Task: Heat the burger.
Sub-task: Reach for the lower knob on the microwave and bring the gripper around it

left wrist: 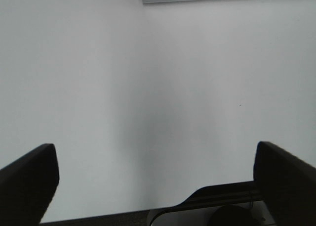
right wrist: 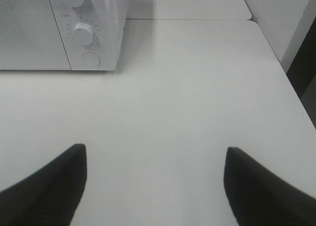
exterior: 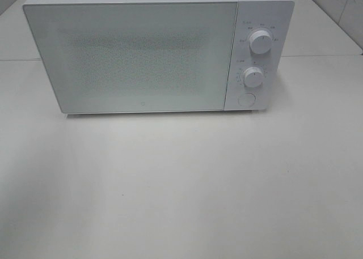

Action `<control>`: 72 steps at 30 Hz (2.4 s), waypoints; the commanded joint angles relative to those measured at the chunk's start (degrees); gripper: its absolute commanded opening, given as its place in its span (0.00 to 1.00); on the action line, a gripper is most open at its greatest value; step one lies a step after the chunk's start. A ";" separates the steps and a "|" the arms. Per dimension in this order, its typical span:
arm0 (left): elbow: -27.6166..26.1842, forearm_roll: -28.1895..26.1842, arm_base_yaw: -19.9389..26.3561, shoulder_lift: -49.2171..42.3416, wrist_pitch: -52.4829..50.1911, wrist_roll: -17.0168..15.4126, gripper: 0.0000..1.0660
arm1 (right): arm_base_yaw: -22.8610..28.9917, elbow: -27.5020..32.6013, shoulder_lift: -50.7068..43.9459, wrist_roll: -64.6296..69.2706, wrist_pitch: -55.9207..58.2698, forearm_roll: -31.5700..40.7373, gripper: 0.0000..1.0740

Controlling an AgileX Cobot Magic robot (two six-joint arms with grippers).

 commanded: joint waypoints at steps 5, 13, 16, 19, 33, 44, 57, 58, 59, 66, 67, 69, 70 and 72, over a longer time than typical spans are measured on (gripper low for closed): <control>17.07 2.35 1.78 -20.34 2.35 -0.46 0.94 | -0.17 0.06 -1.72 -0.57 -0.97 0.17 0.71; 31.34 3.27 1.78 -39.76 -3.78 -0.46 0.94 | -0.17 0.06 -1.72 -0.57 -0.97 0.17 0.71; 31.23 3.50 1.78 -41.88 -6.53 0.00 0.94 | -0.17 0.06 -1.72 -0.57 -0.97 0.17 0.71; 32.60 3.21 1.78 -43.83 -8.14 0.00 0.94 | -0.17 0.06 -1.72 -0.57 -0.97 0.17 0.71; 33.12 3.38 1.78 -44.18 -7.73 7.85 0.94 | -0.17 0.06 -1.72 -0.57 -0.97 0.17 0.71; 33.12 0.80 5.67 -44.92 -7.85 7.45 0.94 | -0.17 0.06 -1.72 -0.57 -0.97 0.17 0.71; 33.12 0.80 20.97 -59.53 -8.37 7.39 0.94 | -0.17 0.06 -1.72 -0.57 -0.97 0.17 0.71; 33.06 0.80 20.97 -59.30 -8.54 7.33 0.94 | -0.17 0.06 -1.72 -0.57 -0.97 0.17 0.71; 33.06 0.80 20.97 -59.30 -8.54 7.33 0.94 | -0.17 0.06 -1.72 -0.57 -0.97 0.17 0.71; 33.06 0.69 20.97 -58.96 -8.54 7.51 0.94 | -0.17 0.06 -1.72 -0.57 -0.97 0.17 0.71; 33.06 0.69 20.97 -58.96 -8.54 7.51 0.94 | -0.17 0.06 -1.72 -0.57 -0.97 0.17 0.71; 33.06 0.69 20.97 -58.96 -8.54 7.51 0.94 | -0.17 0.06 -1.72 -0.57 -0.97 0.17 0.71; 33.06 0.69 20.97 -58.96 -8.54 7.51 0.94 | -0.17 0.06 -1.72 -0.57 -0.97 0.17 0.71; 33.06 0.69 20.97 -58.96 -8.54 7.51 0.94 | -0.17 0.06 -1.72 -0.57 -0.97 0.17 0.71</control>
